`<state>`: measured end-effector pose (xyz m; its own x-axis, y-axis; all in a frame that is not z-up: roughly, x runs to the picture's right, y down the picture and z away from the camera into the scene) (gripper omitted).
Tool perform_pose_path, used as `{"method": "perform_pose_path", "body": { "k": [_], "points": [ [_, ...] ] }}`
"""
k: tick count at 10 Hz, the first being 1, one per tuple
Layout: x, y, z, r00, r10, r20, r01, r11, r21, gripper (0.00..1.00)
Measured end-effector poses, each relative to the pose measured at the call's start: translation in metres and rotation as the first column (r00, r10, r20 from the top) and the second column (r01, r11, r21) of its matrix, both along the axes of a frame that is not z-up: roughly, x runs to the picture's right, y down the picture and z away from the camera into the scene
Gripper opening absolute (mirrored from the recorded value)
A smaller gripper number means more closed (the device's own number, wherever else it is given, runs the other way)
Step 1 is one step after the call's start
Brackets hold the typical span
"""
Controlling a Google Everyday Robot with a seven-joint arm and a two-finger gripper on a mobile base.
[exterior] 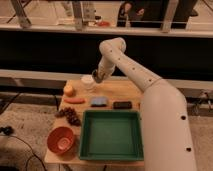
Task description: Stack cups into tray
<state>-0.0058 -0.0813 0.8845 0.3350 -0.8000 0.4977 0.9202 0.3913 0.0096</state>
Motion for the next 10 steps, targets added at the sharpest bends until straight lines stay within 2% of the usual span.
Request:
{"method": "perform_pose_path", "body": {
  "k": [10],
  "points": [
    [-0.0105, -0.0039, -0.0057, 0.994, -0.087, 0.069, 0.087, 0.9962, 0.010, 0.00]
  ]
}}
